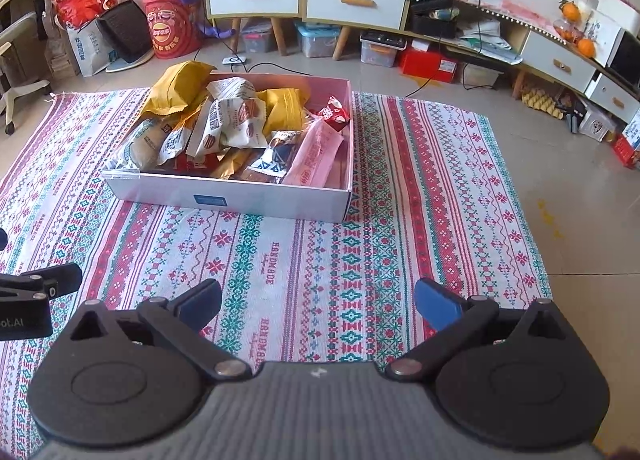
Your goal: Organize snacks
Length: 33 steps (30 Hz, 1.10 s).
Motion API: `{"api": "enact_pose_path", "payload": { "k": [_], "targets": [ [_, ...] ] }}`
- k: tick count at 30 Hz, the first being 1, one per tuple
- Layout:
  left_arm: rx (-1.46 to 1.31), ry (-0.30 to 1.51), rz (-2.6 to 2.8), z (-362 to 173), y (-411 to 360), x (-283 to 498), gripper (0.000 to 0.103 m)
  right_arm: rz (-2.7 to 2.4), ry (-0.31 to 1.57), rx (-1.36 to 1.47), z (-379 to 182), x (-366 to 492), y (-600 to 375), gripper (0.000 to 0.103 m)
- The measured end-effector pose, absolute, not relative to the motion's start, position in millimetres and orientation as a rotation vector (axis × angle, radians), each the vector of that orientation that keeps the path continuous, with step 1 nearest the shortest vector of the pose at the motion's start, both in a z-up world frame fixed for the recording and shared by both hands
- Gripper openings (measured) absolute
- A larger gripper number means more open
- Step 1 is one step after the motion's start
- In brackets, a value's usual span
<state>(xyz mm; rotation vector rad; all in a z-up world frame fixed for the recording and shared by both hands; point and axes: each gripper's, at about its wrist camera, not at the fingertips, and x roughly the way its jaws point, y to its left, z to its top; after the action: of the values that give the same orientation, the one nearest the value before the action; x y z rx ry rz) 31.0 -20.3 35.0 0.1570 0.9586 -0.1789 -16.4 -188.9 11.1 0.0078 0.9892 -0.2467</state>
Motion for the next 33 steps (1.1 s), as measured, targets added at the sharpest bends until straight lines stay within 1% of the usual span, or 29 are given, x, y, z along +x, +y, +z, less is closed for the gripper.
{"api": "enact_pose_path", "payload": {
  "k": [33],
  "targets": [
    [0.161,0.973,-0.195,33.0,-24.1,27.4,0.103,-0.243,1.001,0.010,8.7,-15.4,-187.0,0.103]
  ]
}}
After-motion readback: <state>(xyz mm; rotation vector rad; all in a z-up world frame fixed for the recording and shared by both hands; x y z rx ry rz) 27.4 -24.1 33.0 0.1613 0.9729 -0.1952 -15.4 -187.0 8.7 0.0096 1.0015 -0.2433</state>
